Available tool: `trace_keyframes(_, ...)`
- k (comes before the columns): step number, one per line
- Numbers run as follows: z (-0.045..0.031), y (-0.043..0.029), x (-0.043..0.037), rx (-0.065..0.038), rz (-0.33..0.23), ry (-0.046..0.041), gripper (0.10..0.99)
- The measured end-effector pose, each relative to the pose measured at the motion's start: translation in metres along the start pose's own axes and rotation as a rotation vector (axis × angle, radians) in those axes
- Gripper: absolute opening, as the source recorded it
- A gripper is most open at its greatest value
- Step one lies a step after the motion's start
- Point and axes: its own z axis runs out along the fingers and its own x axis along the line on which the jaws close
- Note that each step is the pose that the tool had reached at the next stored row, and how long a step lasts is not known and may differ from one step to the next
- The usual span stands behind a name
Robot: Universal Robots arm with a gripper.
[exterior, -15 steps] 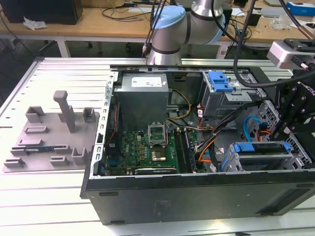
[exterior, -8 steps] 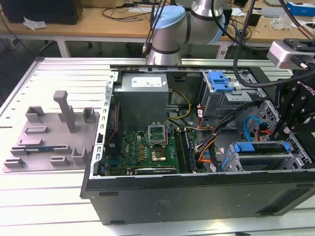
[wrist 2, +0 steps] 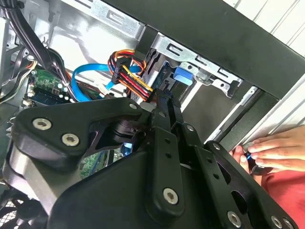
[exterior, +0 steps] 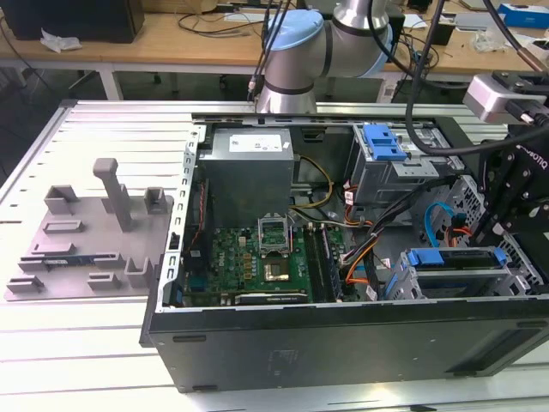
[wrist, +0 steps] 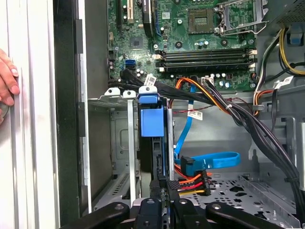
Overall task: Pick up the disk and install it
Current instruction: 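Insert the first disk wire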
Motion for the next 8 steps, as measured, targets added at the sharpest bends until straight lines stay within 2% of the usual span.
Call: trace_keyframes(8, 0.0035, -0.0010, -0.0003, 0.000, 0.000, -0.0001, 0.169)
